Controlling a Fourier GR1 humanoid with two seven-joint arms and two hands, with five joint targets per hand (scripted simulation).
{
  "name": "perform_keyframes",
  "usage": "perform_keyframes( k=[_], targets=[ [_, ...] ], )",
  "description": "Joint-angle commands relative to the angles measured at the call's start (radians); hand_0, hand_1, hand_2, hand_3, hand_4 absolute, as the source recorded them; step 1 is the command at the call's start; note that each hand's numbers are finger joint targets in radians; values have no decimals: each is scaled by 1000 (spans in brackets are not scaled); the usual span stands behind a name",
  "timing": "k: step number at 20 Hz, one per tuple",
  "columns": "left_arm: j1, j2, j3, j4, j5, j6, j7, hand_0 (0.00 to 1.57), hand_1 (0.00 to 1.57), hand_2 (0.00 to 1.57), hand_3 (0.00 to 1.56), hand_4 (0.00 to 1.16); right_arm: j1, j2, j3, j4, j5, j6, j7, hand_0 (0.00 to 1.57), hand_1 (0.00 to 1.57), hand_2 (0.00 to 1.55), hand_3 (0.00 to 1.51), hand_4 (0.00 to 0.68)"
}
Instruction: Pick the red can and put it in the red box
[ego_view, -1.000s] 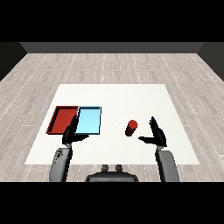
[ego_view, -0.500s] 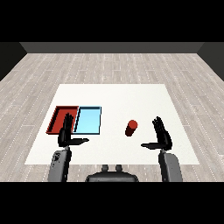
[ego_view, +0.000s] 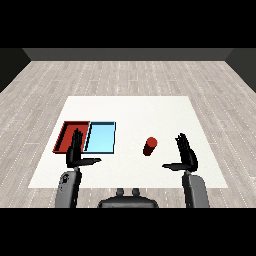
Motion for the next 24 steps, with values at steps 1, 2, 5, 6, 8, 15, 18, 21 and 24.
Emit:
perform_keyframes(
  k=[1,2,5,6,8,15,18,21,24],
  targets=[
    [43,-23,-27,-36,-11,9,-14,0,0,0,0,0,-33,26,12,-11,-3,-27,54,0,0,0,0,0],
    [-21,-6,-5,18,-7,6,-9,0,0,0,0,0,28,5,-30,53,-20,28,-58,0,0,0,0,0],
    [34,-20,-24,-1,-28,19,-35,0,0,0,0,0,-73,68,29,106,32,-44,-46,0,0,0,0,0],
    [-59,-15,-9,64,-24,31,-21,0,0,0,0,0,-54,19,-6,74,1,-7,-10,0,0,0,0,0],
    [-55,-7,-12,70,-30,19,-30,0,0,0,0,0,-44,20,6,74,2,8,-15,0,0,0,0,0],
    [11,-32,-38,18,-27,30,-26,0,0,0,0,0,-115,25,-8,207,-13,8,-55,0,0,0,0,0],
    [19,38,33,-17,43,-37,6,0,0,0,0,0,-191,43,-10,298,-20,-6,-64,0,0,0,0,0],
    [-16,-23,-8,38,4,19,-29,0,0,0,0,0,-196,67,25,344,22,-33,-88,0,0,0,0,0],
    [-39,20,32,94,47,-43,-53,0,0,0,0,0,-204,77,18,366,3,-42,-97,0,0,0,0,0]
  ],
)
